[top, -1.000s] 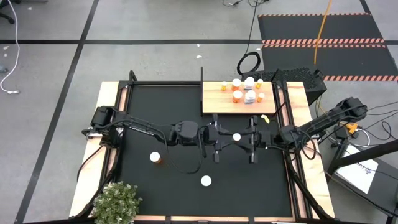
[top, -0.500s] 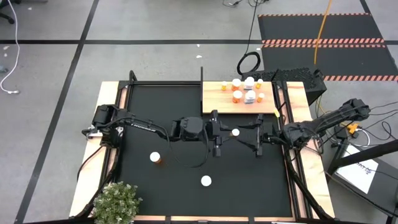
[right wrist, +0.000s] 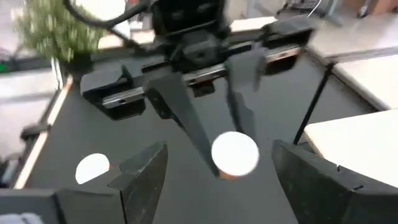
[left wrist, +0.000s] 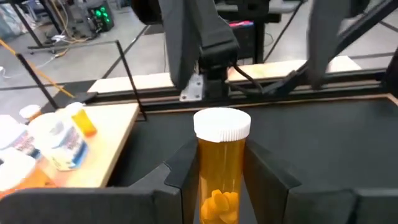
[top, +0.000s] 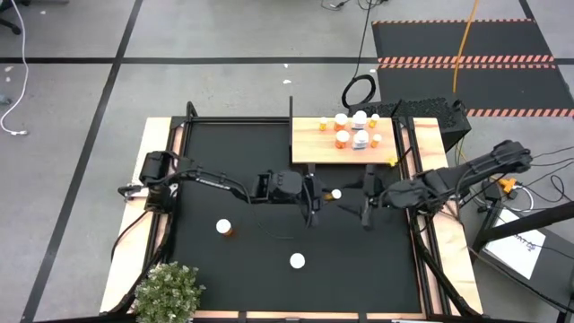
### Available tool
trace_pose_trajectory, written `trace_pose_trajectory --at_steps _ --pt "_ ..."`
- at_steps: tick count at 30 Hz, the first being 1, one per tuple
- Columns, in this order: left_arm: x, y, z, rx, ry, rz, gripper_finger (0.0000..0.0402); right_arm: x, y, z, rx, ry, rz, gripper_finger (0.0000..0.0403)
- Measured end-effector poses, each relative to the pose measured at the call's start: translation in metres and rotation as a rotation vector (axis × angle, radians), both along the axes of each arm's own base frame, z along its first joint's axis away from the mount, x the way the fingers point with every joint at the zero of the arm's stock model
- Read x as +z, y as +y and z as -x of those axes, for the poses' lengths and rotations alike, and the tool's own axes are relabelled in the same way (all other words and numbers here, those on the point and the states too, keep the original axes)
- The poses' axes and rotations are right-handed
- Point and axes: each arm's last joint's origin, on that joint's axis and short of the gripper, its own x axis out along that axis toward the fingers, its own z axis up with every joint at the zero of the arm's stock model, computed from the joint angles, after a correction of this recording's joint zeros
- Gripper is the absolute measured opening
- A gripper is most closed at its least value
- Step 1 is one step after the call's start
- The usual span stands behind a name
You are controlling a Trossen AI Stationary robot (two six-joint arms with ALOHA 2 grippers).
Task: Pick and place medicine bottles onto shelf by color
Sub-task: Put the small orange pill bottle on the shelf aligned with the other small orange pill bottle
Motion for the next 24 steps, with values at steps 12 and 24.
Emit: trace_pose_trajectory --at_steps 12,24 --pt "-0.016 0.003 -0.007 0.003 0.01 -0.019 0.0113 -0.013 0.004 -0.017 0.03 0.118 0.098 0.0261" --pt "-0.017 0.001 -0.006 -0.011 0.031 -0.053 0.0113 -0.016 0.001 -0.018 -0.007 0.147 0.133 0.0202"
